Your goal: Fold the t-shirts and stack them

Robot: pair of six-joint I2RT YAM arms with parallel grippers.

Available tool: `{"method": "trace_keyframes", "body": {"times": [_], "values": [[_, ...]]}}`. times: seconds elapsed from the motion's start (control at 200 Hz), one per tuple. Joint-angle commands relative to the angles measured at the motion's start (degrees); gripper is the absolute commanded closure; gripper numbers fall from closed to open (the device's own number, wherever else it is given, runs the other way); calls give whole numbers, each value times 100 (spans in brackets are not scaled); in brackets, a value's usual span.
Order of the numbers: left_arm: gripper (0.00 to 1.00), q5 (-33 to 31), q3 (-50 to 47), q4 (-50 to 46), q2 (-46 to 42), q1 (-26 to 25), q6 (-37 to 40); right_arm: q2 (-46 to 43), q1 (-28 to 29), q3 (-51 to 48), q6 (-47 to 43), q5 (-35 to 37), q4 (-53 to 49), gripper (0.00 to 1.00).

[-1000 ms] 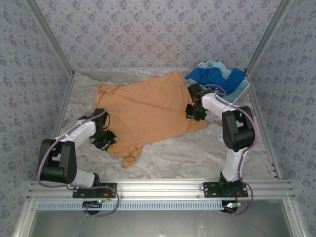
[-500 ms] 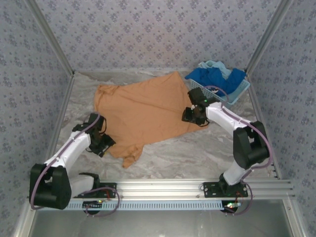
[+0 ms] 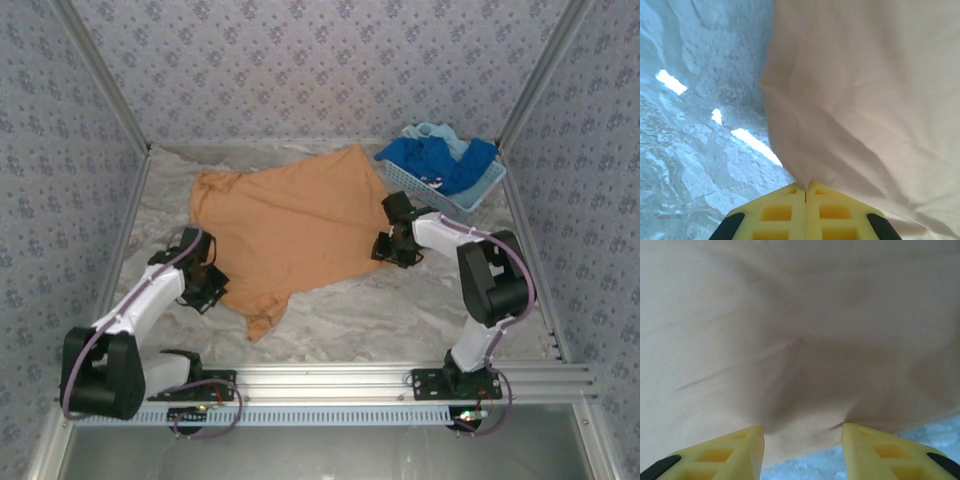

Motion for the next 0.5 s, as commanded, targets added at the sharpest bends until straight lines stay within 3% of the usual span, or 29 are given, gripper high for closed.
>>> {"method": "trace_keyframes", "body": {"times": [0.0,0.245,0.495], "values": [[100,-203,363,-731,-503,-2,60,253,-65,355,-199,243,-394,54],[100,-229,1253,-1260,-525,-5,120,447,-118,519,-328,297,-407,55],[100,-653,2139,-1082,812,169,824,481,-148,593,-426,368,-486,55]]}}
